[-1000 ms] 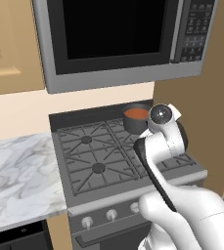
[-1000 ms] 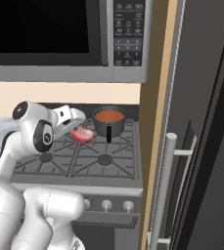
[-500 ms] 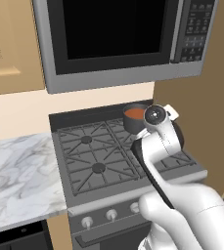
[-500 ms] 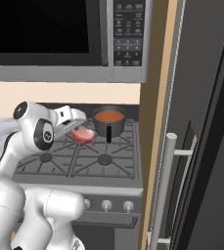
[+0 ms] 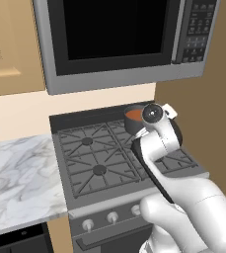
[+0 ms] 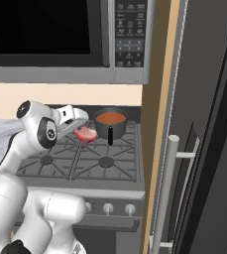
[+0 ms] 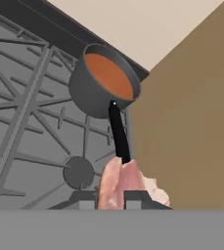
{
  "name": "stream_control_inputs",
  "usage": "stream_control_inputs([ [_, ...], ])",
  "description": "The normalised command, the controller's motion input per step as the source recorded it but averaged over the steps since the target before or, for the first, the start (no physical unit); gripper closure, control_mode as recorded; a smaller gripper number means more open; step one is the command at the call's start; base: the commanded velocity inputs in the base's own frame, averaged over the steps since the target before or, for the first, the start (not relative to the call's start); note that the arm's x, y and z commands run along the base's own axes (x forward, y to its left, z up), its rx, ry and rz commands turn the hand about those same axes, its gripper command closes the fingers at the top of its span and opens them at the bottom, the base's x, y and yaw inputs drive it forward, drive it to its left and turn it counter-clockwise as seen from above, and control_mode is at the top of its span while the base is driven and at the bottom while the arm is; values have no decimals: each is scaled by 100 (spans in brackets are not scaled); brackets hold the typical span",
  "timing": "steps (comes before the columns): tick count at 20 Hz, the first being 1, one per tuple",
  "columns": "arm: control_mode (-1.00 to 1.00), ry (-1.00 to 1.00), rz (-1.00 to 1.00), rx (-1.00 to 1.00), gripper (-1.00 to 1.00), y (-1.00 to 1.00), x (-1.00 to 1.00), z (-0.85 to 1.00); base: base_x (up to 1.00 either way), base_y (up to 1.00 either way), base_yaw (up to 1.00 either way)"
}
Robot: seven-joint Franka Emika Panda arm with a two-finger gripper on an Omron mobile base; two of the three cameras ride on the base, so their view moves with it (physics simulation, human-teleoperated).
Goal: Retrieve the steak from the fridge and place it on the saucepan with marinade on the stove.
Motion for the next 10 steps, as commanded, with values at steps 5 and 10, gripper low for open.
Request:
stream_control_inputs([
  [5, -100, 5, 0, -3, 100, 0, 0, 0, 0, 0, 0],
  [10, -100, 0, 0, -6, 100, 0, 2, 0, 0, 0, 0],
])
